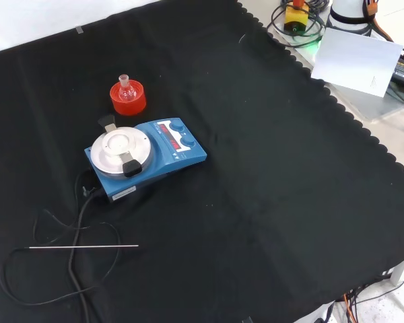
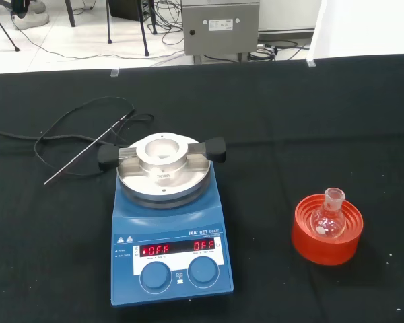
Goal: Pick up the round-bottom flask.
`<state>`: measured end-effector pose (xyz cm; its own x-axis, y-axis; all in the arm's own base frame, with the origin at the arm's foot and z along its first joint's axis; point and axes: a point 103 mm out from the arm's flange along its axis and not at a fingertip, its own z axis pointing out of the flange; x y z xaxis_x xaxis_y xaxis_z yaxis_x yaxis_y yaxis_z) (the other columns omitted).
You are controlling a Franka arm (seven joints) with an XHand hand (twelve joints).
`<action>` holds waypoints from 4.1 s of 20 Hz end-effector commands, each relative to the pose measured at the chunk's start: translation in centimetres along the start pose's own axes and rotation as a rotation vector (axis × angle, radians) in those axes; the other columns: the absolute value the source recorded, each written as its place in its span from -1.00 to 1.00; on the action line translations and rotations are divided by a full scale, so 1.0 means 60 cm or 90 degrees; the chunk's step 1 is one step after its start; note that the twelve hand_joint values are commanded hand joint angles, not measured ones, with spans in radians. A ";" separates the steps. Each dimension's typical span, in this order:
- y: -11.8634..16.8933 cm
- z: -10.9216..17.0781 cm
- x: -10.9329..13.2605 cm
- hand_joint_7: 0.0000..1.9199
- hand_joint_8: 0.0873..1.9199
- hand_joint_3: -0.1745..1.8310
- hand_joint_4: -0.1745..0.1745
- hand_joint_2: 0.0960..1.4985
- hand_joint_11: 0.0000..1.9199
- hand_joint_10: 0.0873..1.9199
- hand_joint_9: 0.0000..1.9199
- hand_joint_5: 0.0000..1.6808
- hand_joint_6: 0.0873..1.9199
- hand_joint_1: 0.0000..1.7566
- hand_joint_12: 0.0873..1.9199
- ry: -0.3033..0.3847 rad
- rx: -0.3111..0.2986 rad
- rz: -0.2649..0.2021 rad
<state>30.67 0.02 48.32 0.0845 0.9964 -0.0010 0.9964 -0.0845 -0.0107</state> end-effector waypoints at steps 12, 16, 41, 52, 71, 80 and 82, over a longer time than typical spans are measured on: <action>0.025 0.015 -0.009 -0.89 -0.56 -0.47 -0.05 0.64 -1.00 -0.43 -0.82 -0.72 -1.00 -1.00 0.08 0.003 0.003 0.015; 0.053 0.033 -0.029 -0.87 -0.56 -0.52 -0.07 0.65 -1.00 -0.43 -0.80 -0.69 -1.00 -0.98 0.09 0.029 0.005 0.036; 0.372 0.315 -0.120 -0.76 -0.50 -0.61 -0.25 0.47 -1.00 -0.39 -0.66 -0.53 -1.00 -0.61 0.28 0.157 0.023 0.115; 0.402 0.426 -0.168 -0.67 -0.44 -0.62 -0.31 0.30 -1.00 -0.37 -0.55 -0.42 -1.00 -0.37 0.37 0.206 0.030 0.167; 0.418 0.566 -0.232 -0.64 -0.41 -0.47 -0.33 0.12 -0.99 -0.39 -0.51 -0.37 -1.00 -0.27 0.39 0.232 0.069 0.226; 0.404 0.600 -0.240 -0.63 -0.40 -0.44 -0.33 0.08 -0.98 -0.38 -0.50 -0.34 -1.00 -0.24 0.39 0.247 0.078 0.227; 0.401 0.607 -0.240 -0.63 -0.40 -0.41 -0.33 0.05 -0.98 -0.39 -0.50 -0.34 -1.00 -0.24 0.39 0.250 0.083 0.229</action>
<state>53.38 -16.35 12.28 0.4378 0.8322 0.3404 0.8987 -0.3944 -0.1916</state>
